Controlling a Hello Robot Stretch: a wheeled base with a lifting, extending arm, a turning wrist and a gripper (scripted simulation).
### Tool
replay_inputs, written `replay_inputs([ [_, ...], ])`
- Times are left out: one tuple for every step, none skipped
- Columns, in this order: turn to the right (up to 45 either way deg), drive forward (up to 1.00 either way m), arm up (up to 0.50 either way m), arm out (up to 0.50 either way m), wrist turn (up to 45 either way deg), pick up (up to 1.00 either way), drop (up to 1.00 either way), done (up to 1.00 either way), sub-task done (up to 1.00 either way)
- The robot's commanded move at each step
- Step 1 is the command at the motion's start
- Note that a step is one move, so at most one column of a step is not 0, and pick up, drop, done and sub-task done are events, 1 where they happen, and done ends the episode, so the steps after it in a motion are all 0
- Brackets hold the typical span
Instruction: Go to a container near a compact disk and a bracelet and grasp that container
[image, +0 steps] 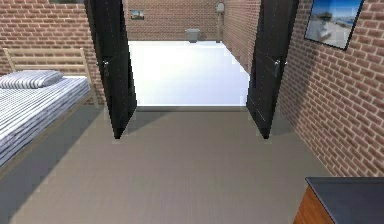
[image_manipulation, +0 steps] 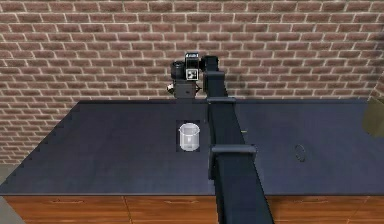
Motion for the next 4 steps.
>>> replay_inputs([
  [0.0,0.00,0.00,0.00,3.0,0.00,0.00,0.00,0.00],
  [0.0,0.00,-0.30,0.00,0.0,0.00,0.00,0.00,0.00],
  [0.0,0.00,0.00,0.00,0.0,1.00,0.00,0.00,0.00],
  [0.0,0.00,0.10,0.00,0.0,0.00,0.00,0.00,0.00],
])
